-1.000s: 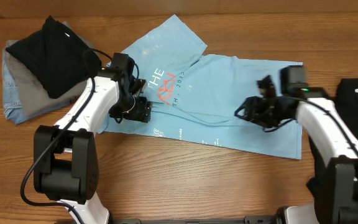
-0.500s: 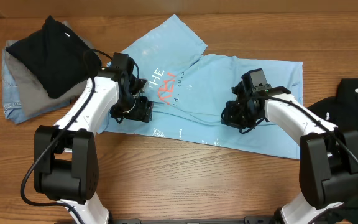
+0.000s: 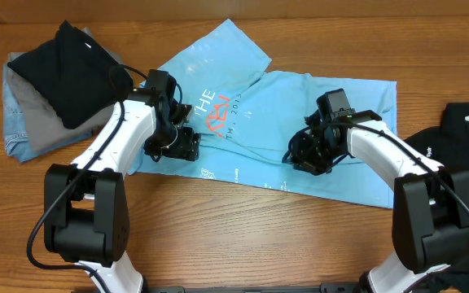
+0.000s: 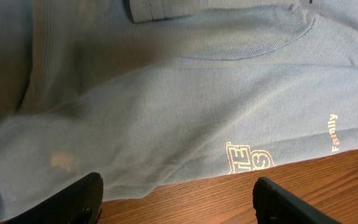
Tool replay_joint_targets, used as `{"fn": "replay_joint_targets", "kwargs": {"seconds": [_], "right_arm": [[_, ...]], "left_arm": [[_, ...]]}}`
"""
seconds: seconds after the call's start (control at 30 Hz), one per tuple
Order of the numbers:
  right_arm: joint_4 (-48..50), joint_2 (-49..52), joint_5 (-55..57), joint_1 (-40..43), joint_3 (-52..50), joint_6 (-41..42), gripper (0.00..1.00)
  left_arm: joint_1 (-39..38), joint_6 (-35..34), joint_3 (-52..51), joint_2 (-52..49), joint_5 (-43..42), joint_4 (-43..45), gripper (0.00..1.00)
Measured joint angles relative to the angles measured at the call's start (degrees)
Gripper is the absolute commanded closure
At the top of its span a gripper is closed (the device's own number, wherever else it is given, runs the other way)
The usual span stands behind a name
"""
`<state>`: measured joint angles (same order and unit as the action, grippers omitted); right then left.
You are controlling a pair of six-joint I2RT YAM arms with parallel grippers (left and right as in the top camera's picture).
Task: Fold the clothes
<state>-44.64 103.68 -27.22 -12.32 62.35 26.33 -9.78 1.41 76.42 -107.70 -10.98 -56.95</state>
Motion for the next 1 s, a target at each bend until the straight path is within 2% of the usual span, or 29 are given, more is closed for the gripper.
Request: {"fn": "replay_joint_targets", "kwargs": {"seconds": [0.07,0.17,0.23,0.33,0.67,0.77,0.8,0.93,1.0], "right_arm": [[0.1,0.0,-0.2,-0.1,0.0,4.3,0.52],[1.2,0.0,1.3,-0.5,0.0,11.0,0.52],[3.5,0.0,2.9,-1.3,-0.1,15.1,0.53],[7.3,0.0,4.2,-2.4,-0.6,19.9,0.6],[8.0,0.0,6.8,-2.4,-2.1,26.3,0.61],[8.0,0.0,6.9,-2.4,-2.6,26.6,0.75],[8.3,0.0,7.0,-2.4,-2.8,26.7,0.78],[8.3,0.0,7.1,-2.4,-3.1,27.1,0.77],[7.5,0.0,7.2,-2.7,-3.4,27.0,0.86]], "left_arm": [[0.0,0.0,0.0,0.0,0.0,0.2,0.21],[0.0,0.0,0.0,0.0,0.0,0.2,0.21],[0.0,0.0,0.0,0.0,0.0,0.0,0.21],[0.0,0.0,0.0,0.0,0.0,-0.3,0.21],[0.0,0.0,0.0,0.0,0.0,-0.3,0.21],[0.0,0.0,0.0,0.0,0.0,-0.3,0.21],[0.0,0.0,0.0,0.0,0.0,-0.3,0.21],[0.0,0.0,0.0,0.0,0.0,-0.3,0.21],[0.0,0.0,0.0,0.0,0.0,-0.3,0.21]]}}
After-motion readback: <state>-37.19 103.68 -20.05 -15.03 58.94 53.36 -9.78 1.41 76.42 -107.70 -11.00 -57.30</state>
